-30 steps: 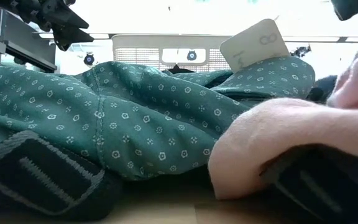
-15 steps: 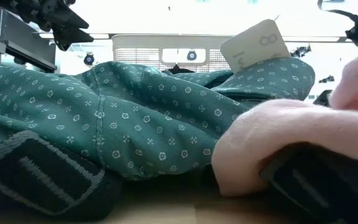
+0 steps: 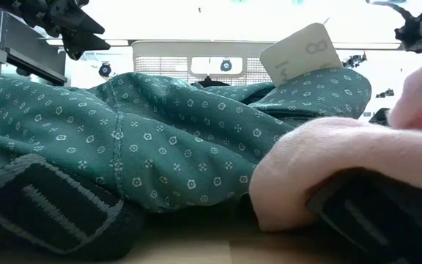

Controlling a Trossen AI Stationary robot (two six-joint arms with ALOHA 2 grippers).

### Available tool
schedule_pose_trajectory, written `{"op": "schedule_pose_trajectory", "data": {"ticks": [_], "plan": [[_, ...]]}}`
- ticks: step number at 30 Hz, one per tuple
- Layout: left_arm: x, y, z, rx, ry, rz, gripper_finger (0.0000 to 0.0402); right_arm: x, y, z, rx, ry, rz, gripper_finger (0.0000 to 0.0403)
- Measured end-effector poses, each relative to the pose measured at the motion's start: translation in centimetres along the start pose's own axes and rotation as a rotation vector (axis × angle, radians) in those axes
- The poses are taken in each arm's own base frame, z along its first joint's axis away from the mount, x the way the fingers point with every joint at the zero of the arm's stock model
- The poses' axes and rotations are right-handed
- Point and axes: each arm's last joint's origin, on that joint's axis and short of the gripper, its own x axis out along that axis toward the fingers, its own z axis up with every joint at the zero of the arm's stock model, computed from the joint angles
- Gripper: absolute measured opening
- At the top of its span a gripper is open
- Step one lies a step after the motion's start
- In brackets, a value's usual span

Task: Pick & Place Cloths
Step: Put the blue sock into the right transparent bin

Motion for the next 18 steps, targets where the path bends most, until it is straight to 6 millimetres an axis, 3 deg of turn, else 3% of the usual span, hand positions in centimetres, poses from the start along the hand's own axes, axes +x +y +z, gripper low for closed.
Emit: {"op": "schedule_pose_trajectory", "data": {"ticks": [6,10,14,18], "plan": [[0.0,0.0,0.0,-0.001,0.001,0.0,0.0202,0.0,0.4,0.1,0.02,-0.054,0.05,0.0175],[0.0,0.0,0.0,0.0,0.001,0.0,0.0202,0.2,1.0,0.4,0.149,-0.063,0.11,0.021],[0.0,0.0,0.0,0.002,0.002,0.0,0.0202,1.9,2.0,0.6,0.228,-0.063,0.202,0.0223],[0.0,0.0,0.0,0.007,0.003,0.0,0.0202,4.5,2.1,1.0,0.31,-0.058,0.164,0.0224]]}}
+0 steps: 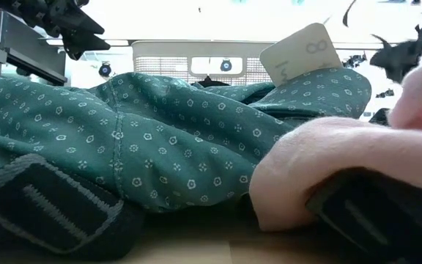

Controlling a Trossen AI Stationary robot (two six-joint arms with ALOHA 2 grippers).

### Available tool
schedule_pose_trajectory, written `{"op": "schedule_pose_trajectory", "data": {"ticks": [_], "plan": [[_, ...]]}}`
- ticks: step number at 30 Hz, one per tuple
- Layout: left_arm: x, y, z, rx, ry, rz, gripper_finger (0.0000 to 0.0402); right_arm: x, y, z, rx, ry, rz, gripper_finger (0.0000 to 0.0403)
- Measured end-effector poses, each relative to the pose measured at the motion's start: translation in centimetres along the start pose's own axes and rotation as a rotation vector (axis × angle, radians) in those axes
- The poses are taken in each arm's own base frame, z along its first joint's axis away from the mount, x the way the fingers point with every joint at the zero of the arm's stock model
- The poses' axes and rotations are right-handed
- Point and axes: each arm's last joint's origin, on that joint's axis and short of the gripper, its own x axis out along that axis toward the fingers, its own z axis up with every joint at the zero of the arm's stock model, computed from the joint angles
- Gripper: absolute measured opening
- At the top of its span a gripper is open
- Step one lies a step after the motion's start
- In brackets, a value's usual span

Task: Pick & Place Cloths
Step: Put the blue sock into the right transparent bin

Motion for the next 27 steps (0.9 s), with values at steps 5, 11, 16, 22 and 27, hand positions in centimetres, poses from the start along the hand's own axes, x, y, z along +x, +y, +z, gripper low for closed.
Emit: {"op": "schedule_pose_trajectory", "data": {"ticks": [5,11,16,22,27], "plan": [[0.0,0.0,-0.1,-0.002,0.006,0.001,0.0202,2.1,-0.3,0.0,0.066,-0.033,-0.074,0.0224],[0.0,0.0,-0.1,-0.001,0.006,0.001,0.0202,4.0,0.3,-0.4,0.076,-0.024,-0.13,0.0224],[0.0,0.0,-0.1,-0.001,0.005,0.001,0.0202,5.5,0.8,-0.5,0.09,-0.024,-0.191,0.0224],[0.0,0.0,-0.1,-0.001,0.006,0.001,0.0202,5.8,1.0,-0.2,0.087,-0.004,-0.206,0.0208],[0.0,0.0,-0.1,-0.002,0.009,0.001,0.0202,5.9,1.1,0.1,0.048,0.039,-0.224,0.0127]]}}
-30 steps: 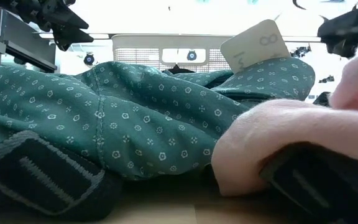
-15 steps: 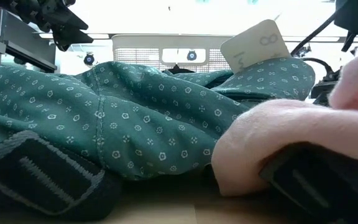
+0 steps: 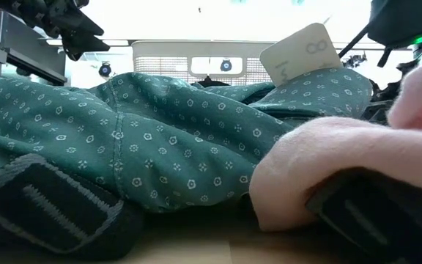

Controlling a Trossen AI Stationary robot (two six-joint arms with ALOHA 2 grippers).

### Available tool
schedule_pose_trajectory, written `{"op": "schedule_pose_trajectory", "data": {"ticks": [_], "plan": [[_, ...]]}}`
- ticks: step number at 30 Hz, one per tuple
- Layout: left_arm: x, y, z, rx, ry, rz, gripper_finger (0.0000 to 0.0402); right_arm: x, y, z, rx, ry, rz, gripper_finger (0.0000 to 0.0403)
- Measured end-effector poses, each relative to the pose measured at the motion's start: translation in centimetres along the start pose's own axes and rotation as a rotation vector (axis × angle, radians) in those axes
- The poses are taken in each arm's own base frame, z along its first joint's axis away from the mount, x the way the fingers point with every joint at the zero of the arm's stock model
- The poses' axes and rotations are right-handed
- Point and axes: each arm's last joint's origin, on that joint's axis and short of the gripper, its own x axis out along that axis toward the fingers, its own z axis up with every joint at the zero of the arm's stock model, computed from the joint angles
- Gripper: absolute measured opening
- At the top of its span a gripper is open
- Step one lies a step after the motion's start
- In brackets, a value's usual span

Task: Pick & Place Cloths
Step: Put the blue sock into the right transparent bin

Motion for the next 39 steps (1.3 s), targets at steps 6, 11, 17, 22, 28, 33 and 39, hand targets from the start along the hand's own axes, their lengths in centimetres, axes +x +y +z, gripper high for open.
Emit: {"op": "schedule_pose_trajectory", "data": {"ticks": [6,11,17,22,28,33,39], "plan": [[0.0,0.0,0.0,-0.001,0.004,0.0,0.0202,0.0,-0.3,0.1,-0.093,0.005,-0.028,0.0017],[0.0,0.0,0.0,-0.001,0.003,0.0,0.0202,-1.2,-1.7,0.8,-0.099,-0.04,-0.043,0.0013],[0.0,0.0,0.0,-0.001,0.003,0.0,0.0202,-4.3,-3.4,1.8,-0.109,-0.138,0.089,0.0008],[0.0,0.0,0.0,-0.001,0.003,0.001,0.0202,-6.7,-5.0,2.5,-0.145,-0.199,0.222,0.0007],[0.0,0.0,0.0,-0.001,0.003,0.0,0.0202,-8.5,-7.1,4.1,-0.154,-0.314,0.292,0.0006],[0.0,0.0,0.0,-0.003,-0.004,0.0,0.0202,-9.5,-8.2,6.1,-0.098,-0.49,0.327,0.0006],[0.0,0.0,0.0,-0.007,-0.005,-0.001,0.0202,-10.4,-8.3,8.3,-0.061,-0.72,0.369,0.0006]]}}
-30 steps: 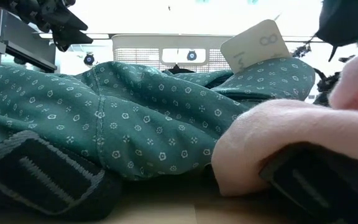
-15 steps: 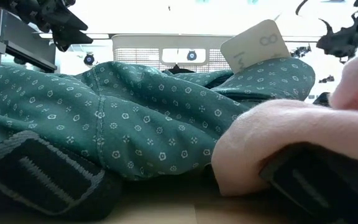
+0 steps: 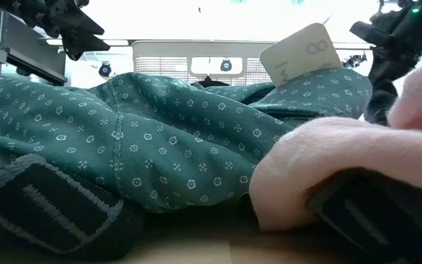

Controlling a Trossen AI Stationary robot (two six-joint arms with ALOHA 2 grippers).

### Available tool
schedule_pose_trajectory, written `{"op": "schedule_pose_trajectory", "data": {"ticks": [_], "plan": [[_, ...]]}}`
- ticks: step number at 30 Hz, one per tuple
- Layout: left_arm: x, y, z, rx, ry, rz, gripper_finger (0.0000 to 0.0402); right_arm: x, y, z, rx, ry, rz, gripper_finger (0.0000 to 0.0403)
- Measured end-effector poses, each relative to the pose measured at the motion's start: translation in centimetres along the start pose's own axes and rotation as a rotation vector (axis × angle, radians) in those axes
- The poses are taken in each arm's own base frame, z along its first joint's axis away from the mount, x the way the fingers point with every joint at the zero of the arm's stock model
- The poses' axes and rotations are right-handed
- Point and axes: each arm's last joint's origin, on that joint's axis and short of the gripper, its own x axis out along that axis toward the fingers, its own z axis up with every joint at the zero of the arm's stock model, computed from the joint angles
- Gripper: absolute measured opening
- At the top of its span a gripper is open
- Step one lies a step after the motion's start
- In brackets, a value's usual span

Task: Pick & Place Cloths
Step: Put the blue sock into the right transparent bin

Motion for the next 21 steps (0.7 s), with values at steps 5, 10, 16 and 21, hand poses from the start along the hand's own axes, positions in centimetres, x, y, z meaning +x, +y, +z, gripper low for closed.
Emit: {"op": "schedule_pose_trajectory", "data": {"ticks": [5,10,16,21], "plan": [[0.0,0.0,0.0,0.0,0.0,0.0,0.0202,0.7,-0.1,1.7,-0.034,-0.145,-0.027,0.0006],[0.0,0.0,0.0,0.0,0.0,0.0,0.0202,1.8,0.0,3.6,-0.101,-0.229,-0.084,0.0005],[0.0,0.0,0.0,0.0,0.001,0.0,0.0202,3.8,0.5,6.4,-0.194,-0.253,-0.154,0.0005],[0.0,0.0,0.0,0.0,0.001,0.001,0.0202,5.9,-0.2,9.0,-0.239,-0.231,-0.235,0.0005]]}}
